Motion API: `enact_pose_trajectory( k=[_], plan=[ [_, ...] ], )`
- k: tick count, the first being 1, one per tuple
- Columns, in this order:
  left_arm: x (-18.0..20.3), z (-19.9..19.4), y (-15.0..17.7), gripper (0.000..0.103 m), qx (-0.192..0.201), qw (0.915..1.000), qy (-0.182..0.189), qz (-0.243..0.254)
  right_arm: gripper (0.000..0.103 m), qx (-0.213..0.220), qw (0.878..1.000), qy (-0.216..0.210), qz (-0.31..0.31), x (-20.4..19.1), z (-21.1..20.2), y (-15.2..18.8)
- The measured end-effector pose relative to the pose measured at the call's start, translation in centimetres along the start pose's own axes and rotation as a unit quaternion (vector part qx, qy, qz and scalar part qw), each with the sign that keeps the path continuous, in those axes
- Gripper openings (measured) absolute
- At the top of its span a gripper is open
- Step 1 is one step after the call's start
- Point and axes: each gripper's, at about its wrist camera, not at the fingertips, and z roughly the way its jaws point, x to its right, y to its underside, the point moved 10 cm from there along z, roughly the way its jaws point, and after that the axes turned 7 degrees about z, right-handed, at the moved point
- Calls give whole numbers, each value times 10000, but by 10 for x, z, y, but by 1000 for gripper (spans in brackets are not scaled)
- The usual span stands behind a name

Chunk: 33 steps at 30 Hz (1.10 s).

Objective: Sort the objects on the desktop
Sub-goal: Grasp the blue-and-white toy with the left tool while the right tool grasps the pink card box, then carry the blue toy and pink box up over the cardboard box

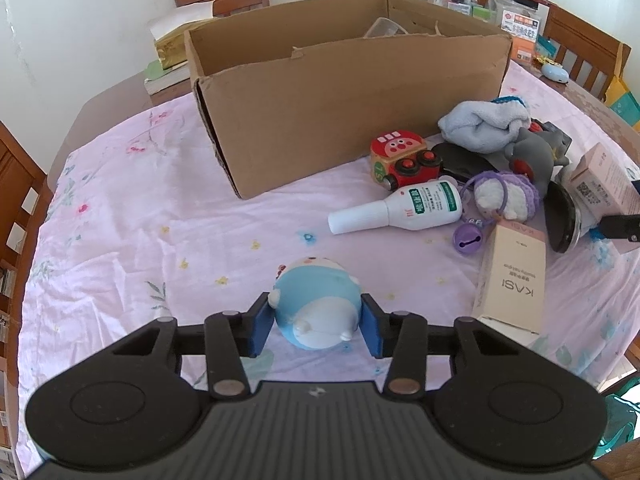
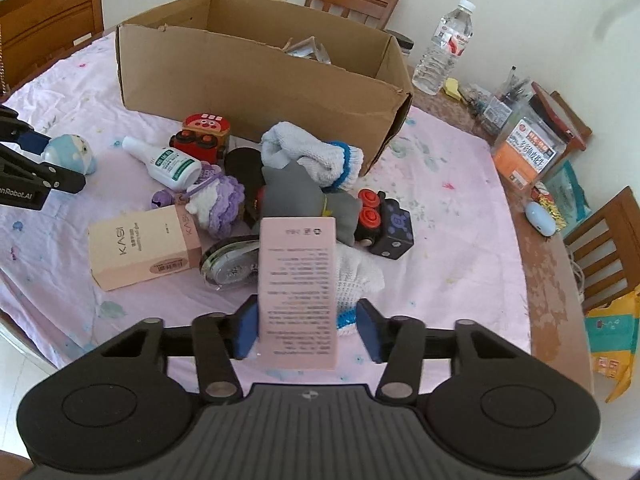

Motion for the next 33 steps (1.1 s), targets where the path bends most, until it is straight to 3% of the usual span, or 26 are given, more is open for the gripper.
enact_pose_trajectory(
  k=[1,12,33],
  plan=[
    [0,0,0,44,-3,10000,12,-6,44,-14,10000,-23,4,0,1,0],
    [-1,-7,-9,43,68,10000,28,-16,44,42,9997,-250,8,4,-3,-9],
    [3,-38,-51,43,350,9993,37,161,44,320,9943,-745,-695,9,-14,-56]
  ],
)
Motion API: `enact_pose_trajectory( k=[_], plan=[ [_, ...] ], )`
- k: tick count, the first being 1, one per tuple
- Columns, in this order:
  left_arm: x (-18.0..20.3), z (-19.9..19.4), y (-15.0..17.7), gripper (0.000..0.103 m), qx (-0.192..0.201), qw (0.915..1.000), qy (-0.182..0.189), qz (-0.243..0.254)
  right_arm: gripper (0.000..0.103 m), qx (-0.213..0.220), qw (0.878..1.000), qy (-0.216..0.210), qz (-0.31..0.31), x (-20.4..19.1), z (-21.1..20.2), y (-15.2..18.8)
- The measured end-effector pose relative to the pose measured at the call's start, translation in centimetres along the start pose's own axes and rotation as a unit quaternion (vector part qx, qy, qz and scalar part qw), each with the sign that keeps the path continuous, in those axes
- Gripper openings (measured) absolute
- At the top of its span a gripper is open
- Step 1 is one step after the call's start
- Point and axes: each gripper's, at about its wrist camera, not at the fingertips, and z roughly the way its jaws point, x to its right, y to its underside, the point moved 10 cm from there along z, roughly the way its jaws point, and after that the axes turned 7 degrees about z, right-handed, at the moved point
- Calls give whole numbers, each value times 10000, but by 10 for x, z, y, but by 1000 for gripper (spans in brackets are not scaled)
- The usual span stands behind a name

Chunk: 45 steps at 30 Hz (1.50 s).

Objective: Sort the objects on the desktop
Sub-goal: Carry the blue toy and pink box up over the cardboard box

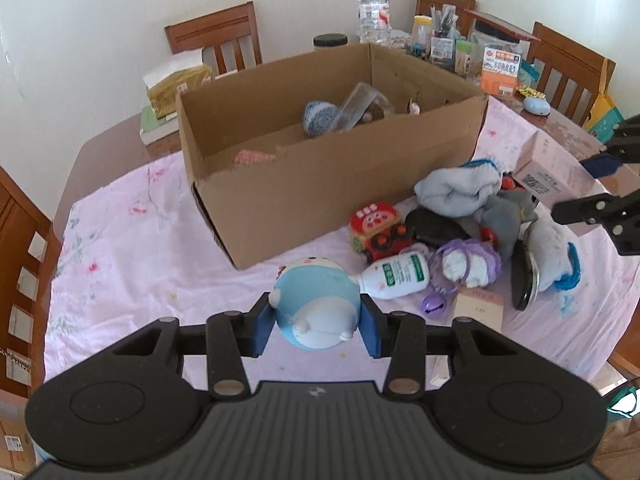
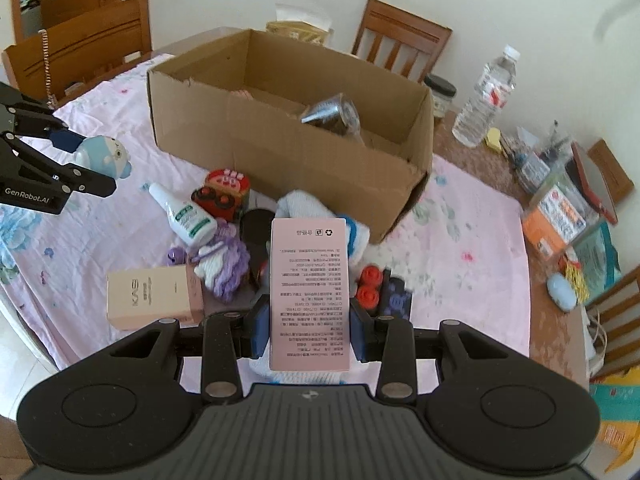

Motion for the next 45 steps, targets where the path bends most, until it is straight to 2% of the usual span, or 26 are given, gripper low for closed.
enact_pose_trajectory(
  k=[9,23,38,41,43,45],
  plan=[
    [-4,-9,-30,43,200,9997,-103,107,44,182,9992,-184,-317,8,-4,-29],
    [-14,-11,-84,44,537,9971,-349,408,44,642,9935,-300,-889,20,-3,-92],
    [-44,14,-123,45,591,9952,-619,484,44,840,9867,-459,-1311,19,14,-146],
    [-54,21,-122,52,520,9952,-702,436,44,847,9862,-478,-1339,18,17,-151],
    [-59,24,-120,73,444,9952,-787,379,44,849,9858,-503,-1355,17,19,-154],
    [-62,23,-118,76,484,9948,-827,351,44,857,9854,-523,-1378,16,21,-157]
  ],
)
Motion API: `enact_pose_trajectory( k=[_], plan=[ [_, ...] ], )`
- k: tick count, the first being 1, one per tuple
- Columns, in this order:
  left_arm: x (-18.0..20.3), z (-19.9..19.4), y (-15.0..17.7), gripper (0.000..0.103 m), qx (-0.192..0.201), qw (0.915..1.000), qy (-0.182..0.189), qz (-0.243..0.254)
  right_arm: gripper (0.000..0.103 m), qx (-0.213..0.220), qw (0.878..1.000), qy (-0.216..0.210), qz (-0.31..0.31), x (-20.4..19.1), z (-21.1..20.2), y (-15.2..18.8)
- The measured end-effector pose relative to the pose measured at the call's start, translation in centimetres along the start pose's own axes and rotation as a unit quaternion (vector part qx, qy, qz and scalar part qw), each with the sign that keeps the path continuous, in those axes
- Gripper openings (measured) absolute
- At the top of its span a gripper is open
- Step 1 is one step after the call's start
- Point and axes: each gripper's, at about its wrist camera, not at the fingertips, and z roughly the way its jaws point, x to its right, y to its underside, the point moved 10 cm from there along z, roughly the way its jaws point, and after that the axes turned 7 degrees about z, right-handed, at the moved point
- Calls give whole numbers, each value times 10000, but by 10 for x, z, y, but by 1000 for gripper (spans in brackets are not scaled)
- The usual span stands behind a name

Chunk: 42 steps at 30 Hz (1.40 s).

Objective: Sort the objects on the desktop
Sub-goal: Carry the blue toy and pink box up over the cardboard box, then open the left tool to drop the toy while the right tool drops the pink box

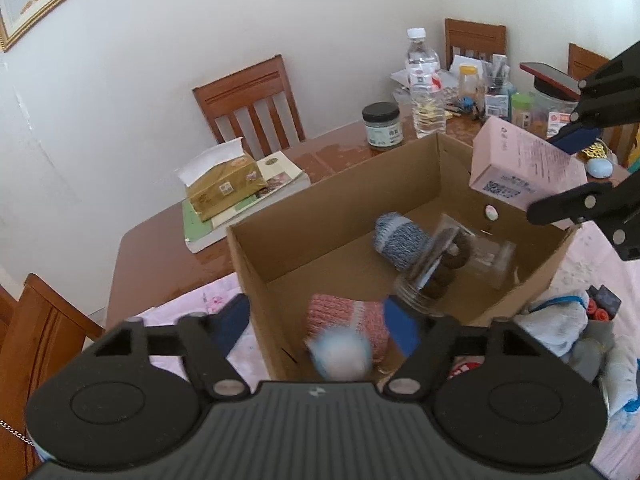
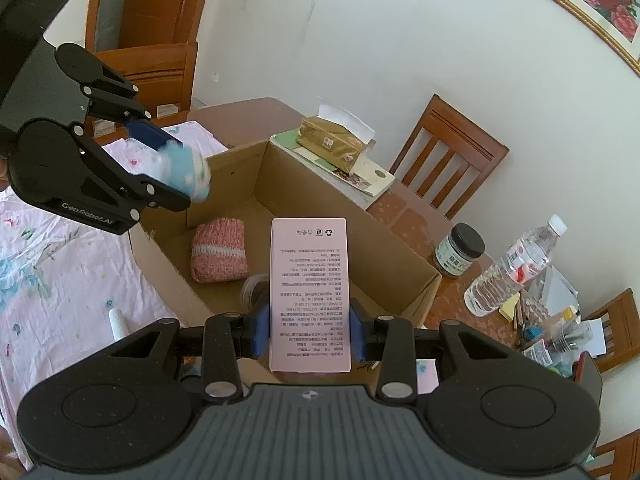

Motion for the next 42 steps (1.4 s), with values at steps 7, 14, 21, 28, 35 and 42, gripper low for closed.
enact_pose_trajectory(
  k=[7,14,21,28,35,42],
  plan=[
    [-3,-1,8,80,-73,9999,55,-77,44,24,9998,-200,-67,-5,9,-8],
    [-4,-7,10,81,-49,9998,102,-161,44,39,9987,-459,-210,-18,20,-15],
    [-7,-12,13,84,-45,9997,93,-214,47,44,9977,-585,-332,-30,28,-21],
    [-5,-17,17,88,-43,9996,130,-234,78,26,9979,-541,-356,-33,29,-16],
    [3,-23,19,92,-32,9996,201,-217,103,116,9986,-439,-273,-28,18,-8],
    [13,-33,18,96,-9,9996,206,-190,103,5,9987,-501,-74,-26,11,4]
  ],
)
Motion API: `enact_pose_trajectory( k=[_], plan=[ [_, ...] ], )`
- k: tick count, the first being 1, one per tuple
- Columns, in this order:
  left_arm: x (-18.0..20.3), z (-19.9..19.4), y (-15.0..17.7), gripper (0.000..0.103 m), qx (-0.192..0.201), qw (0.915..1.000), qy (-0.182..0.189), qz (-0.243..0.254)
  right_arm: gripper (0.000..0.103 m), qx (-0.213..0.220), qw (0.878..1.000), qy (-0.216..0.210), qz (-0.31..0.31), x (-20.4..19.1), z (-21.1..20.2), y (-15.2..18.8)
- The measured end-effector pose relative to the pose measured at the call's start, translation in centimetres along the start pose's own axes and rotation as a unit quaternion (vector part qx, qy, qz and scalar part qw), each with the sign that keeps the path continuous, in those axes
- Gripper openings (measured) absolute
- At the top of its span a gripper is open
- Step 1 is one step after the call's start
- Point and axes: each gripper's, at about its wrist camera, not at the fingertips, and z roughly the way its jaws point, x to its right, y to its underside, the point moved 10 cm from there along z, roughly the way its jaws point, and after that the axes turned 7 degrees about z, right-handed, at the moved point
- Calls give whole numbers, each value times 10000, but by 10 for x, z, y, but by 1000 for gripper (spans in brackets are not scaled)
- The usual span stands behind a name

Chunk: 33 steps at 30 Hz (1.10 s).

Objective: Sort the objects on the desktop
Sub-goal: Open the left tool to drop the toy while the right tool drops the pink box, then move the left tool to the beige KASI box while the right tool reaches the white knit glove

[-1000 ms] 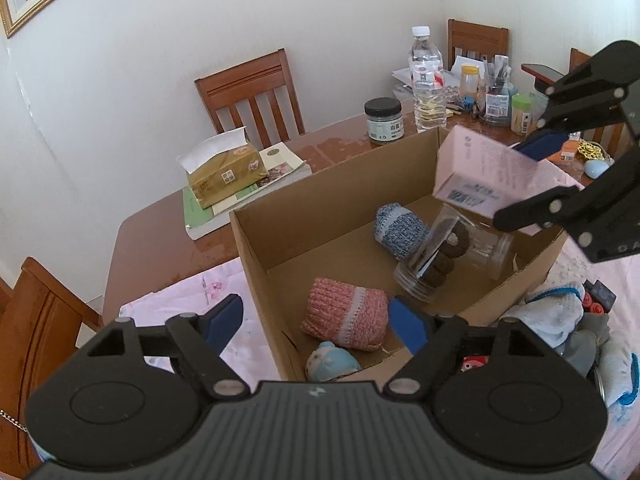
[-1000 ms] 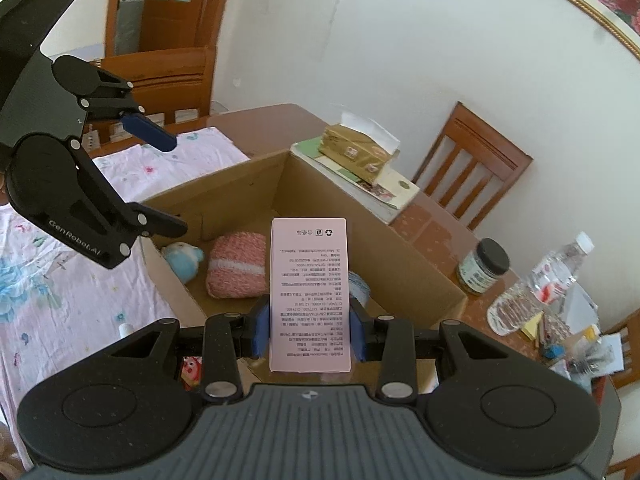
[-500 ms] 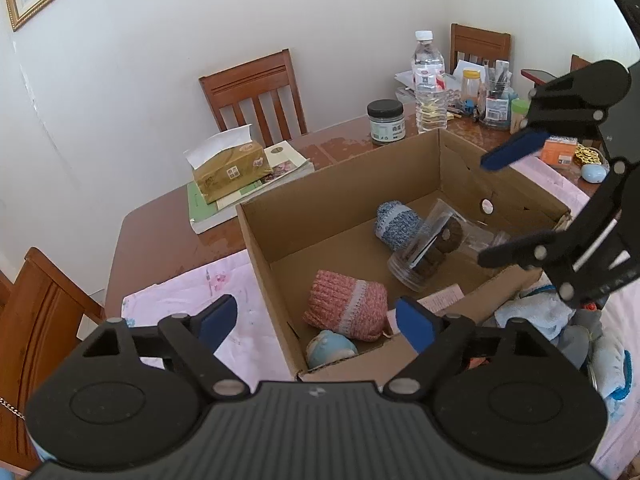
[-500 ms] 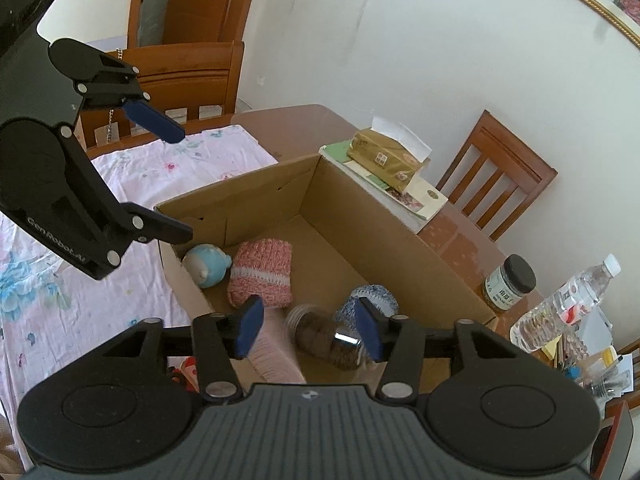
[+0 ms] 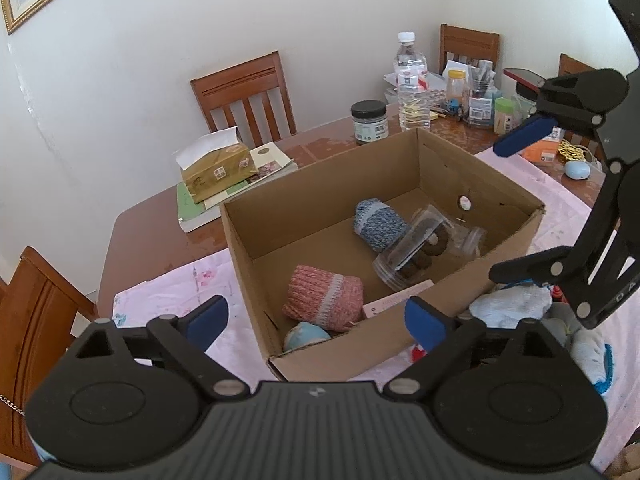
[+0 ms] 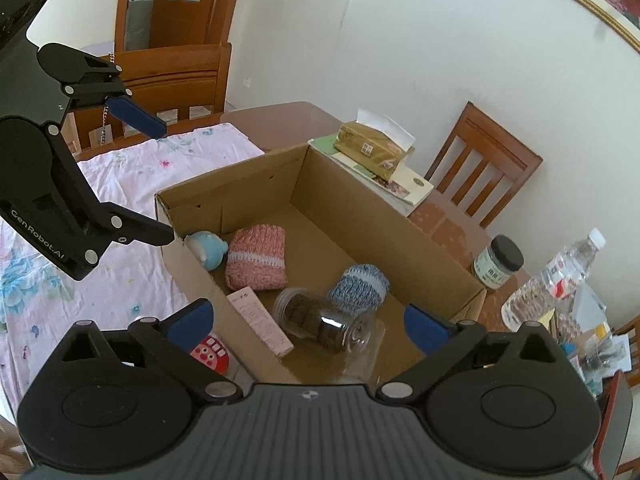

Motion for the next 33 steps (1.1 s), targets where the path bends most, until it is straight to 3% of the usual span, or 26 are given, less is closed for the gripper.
enact_pose_trajectory(
  k=[11,26,33],
  plan=[
    [24,-16,13,98,-41,9999,112,12,103,-190,9989,-183,375,-5,-14,25],
    [77,-16,57,98,-334,9973,654,78,103,-492,9975,-255,433,-33,-38,83],
    [102,-16,82,98,-581,9936,963,-17,103,-551,9910,-311,1184,-33,-49,110]
  ],
)
